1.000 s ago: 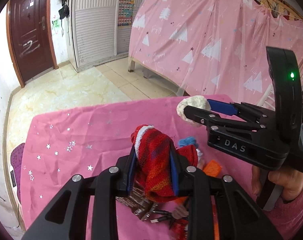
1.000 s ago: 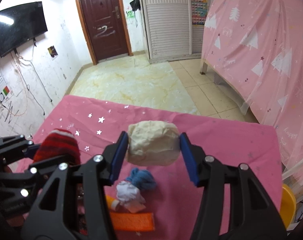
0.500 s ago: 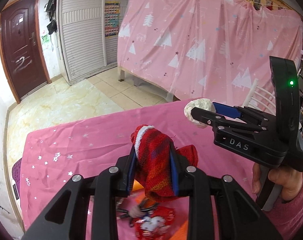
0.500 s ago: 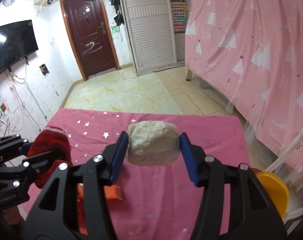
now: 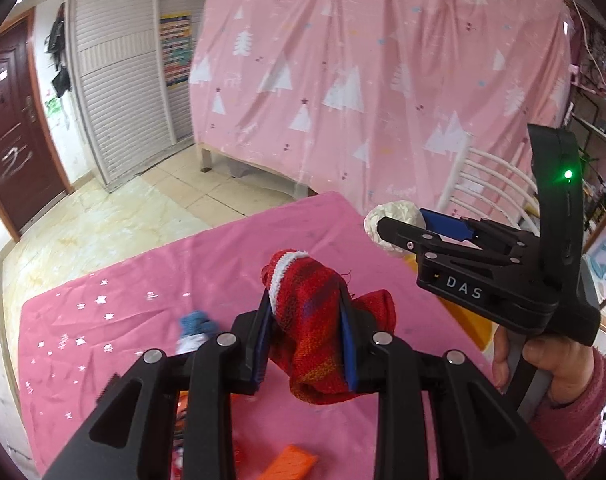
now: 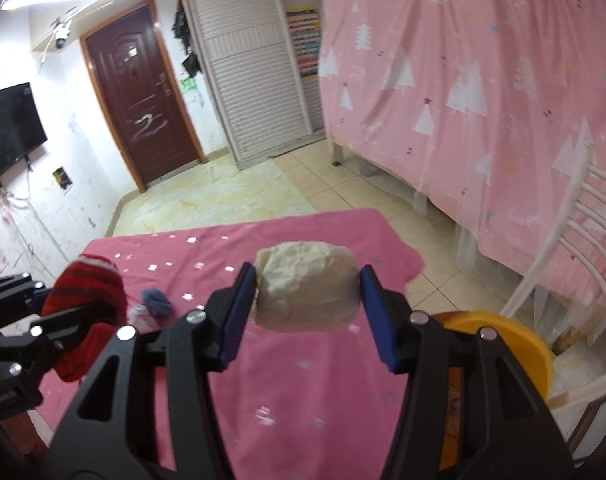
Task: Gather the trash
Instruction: 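Carry the red hat and paper ball to the yellow bin and lower them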
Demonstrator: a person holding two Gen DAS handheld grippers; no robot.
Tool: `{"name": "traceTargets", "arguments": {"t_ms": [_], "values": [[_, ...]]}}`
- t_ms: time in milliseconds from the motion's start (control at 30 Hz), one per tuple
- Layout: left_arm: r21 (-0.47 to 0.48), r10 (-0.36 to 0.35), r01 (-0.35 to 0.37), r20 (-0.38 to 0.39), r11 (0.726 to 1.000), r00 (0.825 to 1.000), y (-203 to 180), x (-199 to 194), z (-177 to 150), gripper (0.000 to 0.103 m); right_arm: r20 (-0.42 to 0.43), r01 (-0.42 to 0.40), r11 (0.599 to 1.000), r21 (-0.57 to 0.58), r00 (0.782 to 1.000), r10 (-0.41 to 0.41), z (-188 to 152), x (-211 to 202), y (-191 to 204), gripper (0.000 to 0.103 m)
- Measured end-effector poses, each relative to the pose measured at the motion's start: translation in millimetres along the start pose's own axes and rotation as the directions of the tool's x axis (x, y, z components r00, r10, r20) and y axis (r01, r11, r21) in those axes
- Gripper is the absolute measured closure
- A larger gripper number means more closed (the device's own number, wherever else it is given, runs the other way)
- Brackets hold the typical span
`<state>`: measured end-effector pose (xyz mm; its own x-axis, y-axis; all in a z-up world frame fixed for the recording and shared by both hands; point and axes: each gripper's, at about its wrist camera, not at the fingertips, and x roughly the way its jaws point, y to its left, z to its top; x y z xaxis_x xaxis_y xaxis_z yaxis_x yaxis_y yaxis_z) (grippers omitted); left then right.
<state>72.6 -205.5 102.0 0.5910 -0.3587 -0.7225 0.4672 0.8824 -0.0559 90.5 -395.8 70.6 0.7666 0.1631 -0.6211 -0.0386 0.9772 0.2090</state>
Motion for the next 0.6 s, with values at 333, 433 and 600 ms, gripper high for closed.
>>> {"name": "traceTargets", "arguments": {"t_ms": [333, 433, 600], "values": [[0.073, -0.049, 0.052, -0.043, 0.996, 0.998, -64, 26, 8, 0.08, 0.001, 0.074, 0.991, 0.11, 0.997, -0.074, -25, -16, -78, 0.051], [0.089, -0.062, 0.067, -0.057, 0.994, 0.996, -84, 34, 12, 0.08, -0.001, 0.094, 0.986, 0.138, 0.995, -0.095, -35, -19, -97, 0.051], [0.122, -0.091, 0.099, -0.074, 0.988, 0.993, -120, 44, 19, 0.08, -0.014, 0.128, 0.973, 0.191, 0.992, -0.128, -53, -24, -130, 0.051]]}}
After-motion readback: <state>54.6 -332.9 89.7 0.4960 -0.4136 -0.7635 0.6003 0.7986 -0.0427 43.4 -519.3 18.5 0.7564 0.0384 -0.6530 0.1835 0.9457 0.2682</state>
